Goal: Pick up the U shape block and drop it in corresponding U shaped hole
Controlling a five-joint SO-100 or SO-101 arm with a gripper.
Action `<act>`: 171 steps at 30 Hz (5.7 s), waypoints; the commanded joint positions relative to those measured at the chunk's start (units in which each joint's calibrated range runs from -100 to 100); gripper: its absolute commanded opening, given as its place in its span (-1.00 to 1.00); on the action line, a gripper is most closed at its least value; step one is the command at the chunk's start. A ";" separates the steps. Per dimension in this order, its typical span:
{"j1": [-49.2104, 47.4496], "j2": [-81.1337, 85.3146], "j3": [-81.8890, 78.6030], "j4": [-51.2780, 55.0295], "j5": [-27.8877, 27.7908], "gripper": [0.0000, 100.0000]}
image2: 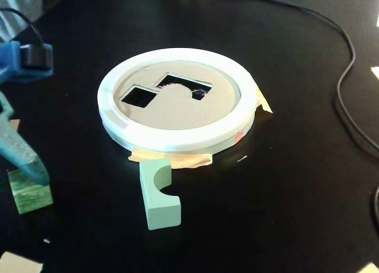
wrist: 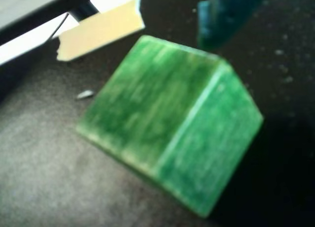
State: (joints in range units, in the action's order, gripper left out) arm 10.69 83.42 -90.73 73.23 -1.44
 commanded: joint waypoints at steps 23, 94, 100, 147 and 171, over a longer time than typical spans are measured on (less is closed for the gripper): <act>1.30 0.28 0.20 -0.53 0.49 0.61; -15.68 -99.67 81.71 -11.76 -3.57 0.61; -15.81 -99.67 81.53 -11.76 -3.57 0.57; -15.31 -60.89 82.26 22.46 30.04 -0.89; -52.89 -72.98 76.88 -18.99 66.42 -0.92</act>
State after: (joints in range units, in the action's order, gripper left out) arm -36.26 15.38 -13.81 64.99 60.93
